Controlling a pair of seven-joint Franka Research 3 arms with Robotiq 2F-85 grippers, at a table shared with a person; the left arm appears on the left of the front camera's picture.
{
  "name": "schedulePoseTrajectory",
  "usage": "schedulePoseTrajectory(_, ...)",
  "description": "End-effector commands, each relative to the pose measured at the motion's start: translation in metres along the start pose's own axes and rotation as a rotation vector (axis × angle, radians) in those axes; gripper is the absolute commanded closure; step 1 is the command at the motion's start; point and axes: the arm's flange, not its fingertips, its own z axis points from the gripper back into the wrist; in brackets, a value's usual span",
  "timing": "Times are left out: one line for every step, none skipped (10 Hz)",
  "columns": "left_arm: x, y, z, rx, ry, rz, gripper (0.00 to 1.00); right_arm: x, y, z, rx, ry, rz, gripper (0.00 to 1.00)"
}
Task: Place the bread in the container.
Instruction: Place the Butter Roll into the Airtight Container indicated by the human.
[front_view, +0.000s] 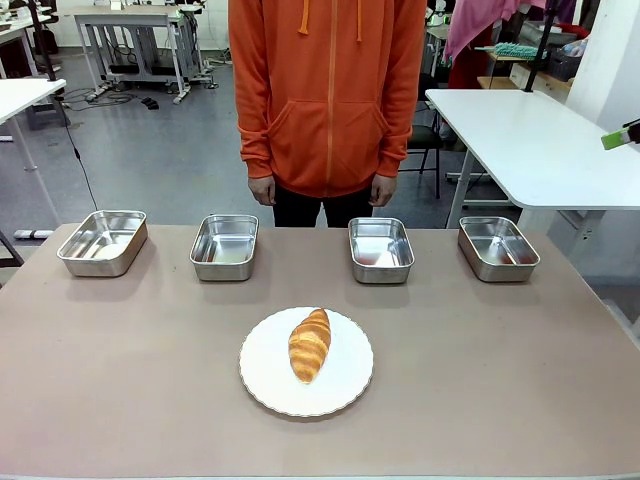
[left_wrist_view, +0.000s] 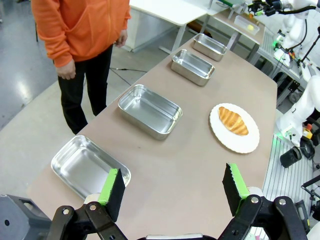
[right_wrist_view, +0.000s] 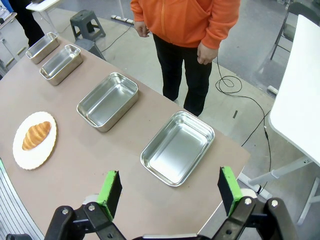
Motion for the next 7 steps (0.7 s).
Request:
schedulePoseTrajectory(-0.0003, -0.0014, 0.0013, -0.007, -0.003, -0.013, 0.00, -0.0002, 0.0001, -0.0020, 0.008, -0.022, -0.001, 0.00)
schedulePoseTrajectory(-0.0003, -0.0014, 0.0013, -0.007, -0.003, -0.013, 0.00, -0.0002, 0.0001, -0.0020, 0.008, -0.022, -0.001, 0.00)
schedulePoseTrajectory(-0.0003, -0.0014, 0.0013, -0.007, -0.003, -0.013, 0.00, -0.0002, 0.0001, -0.0020, 0.008, -0.022, -0.001, 0.00)
schedulePoseTrajectory(-0.0003, -0.0014, 0.0013, -0.007, -0.003, -0.013, 0.00, -0.0002, 0.0001, -0.0020, 0.008, -0.022, -0.001, 0.00)
schedulePoseTrajectory(-0.0003, -0.0014, 0.0013, -0.007, -0.003, -0.013, 0.00, -0.0002, 0.0001, -0.0020, 0.008, -0.022, -0.001, 0.00)
schedulePoseTrajectory(-0.0003, -0.0014, 0.0013, -0.007, -0.003, -0.013, 0.00, -0.0002, 0.0001, -0.0020, 0.008, -0.022, -0.001, 0.00)
schedulePoseTrajectory(-0.0003, -0.0014, 0.0013, -0.007, -0.003, -0.013, 0.00, -0.0002, 0.0001, -0.0020, 0.008, -0.022, -0.001, 0.00)
